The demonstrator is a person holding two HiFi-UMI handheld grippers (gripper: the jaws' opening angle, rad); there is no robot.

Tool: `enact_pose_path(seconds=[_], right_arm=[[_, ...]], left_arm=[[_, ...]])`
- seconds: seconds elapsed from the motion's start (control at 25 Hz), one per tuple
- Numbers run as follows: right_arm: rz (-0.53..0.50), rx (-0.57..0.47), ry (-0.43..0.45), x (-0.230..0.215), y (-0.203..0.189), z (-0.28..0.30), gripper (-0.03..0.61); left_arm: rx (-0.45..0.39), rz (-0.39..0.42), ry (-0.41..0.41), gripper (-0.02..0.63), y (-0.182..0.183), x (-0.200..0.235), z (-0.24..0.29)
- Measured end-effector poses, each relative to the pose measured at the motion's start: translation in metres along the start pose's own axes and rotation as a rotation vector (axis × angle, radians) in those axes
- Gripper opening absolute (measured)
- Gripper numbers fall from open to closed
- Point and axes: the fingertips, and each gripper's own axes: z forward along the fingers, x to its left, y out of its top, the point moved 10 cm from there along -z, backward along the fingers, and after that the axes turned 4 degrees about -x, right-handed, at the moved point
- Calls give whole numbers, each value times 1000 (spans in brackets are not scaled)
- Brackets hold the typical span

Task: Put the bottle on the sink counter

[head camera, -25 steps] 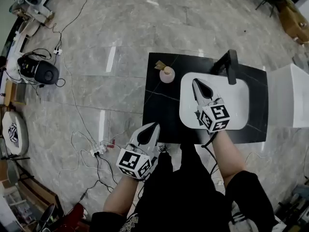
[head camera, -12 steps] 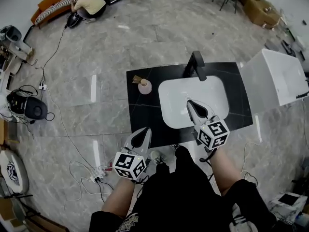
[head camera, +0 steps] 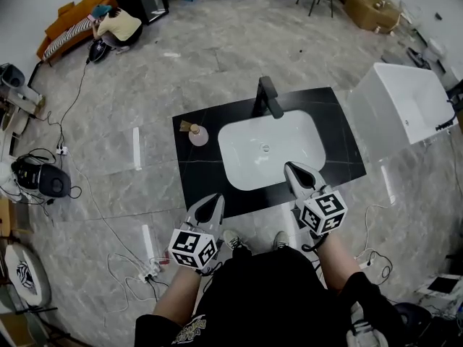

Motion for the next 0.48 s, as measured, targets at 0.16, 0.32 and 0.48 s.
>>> enact_pose_path(seconds=[0.16,0.32,0.48], right_arm=[[-9,15,38,-13,-3,-25,28],[-9,22,82,-26,-5,-49,28],[3,27,124,-36,-11,-70,28]], left_arm=[[-3,-13,31,0,-7,-28,6],[0,-8,52,0,-12,-63,9],[-5,4,76,0,-19,-96,7]])
